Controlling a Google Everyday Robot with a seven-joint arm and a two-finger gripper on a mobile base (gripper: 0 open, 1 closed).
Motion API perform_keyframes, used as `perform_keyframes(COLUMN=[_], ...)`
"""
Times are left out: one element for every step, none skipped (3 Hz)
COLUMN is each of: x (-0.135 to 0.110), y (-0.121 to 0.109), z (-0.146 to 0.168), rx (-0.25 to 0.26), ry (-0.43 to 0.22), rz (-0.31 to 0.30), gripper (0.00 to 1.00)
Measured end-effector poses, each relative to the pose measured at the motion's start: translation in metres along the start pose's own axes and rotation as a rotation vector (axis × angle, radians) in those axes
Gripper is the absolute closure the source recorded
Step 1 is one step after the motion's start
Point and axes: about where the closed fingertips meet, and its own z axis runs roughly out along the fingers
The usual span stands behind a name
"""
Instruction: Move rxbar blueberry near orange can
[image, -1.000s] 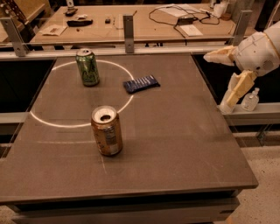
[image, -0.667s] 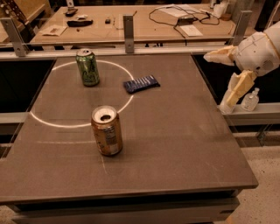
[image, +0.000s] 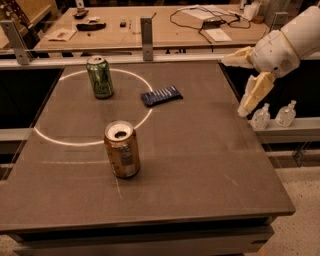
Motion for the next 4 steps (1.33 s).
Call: perform_keyframes(x=[-0.005,-0.006,-0.008,-0.014], y=[-0.024,-0.052,-0.076,-0.093], z=[0.015,0.028,0.043,0.063], rx=[0.0,0.014,0.015,-0.014], ry=[0.054,0.077,0.079,0.098], rz=[-0.013,-0.014,-0.069,-0.131], gripper=[0.0,0.0,0.0,0.0])
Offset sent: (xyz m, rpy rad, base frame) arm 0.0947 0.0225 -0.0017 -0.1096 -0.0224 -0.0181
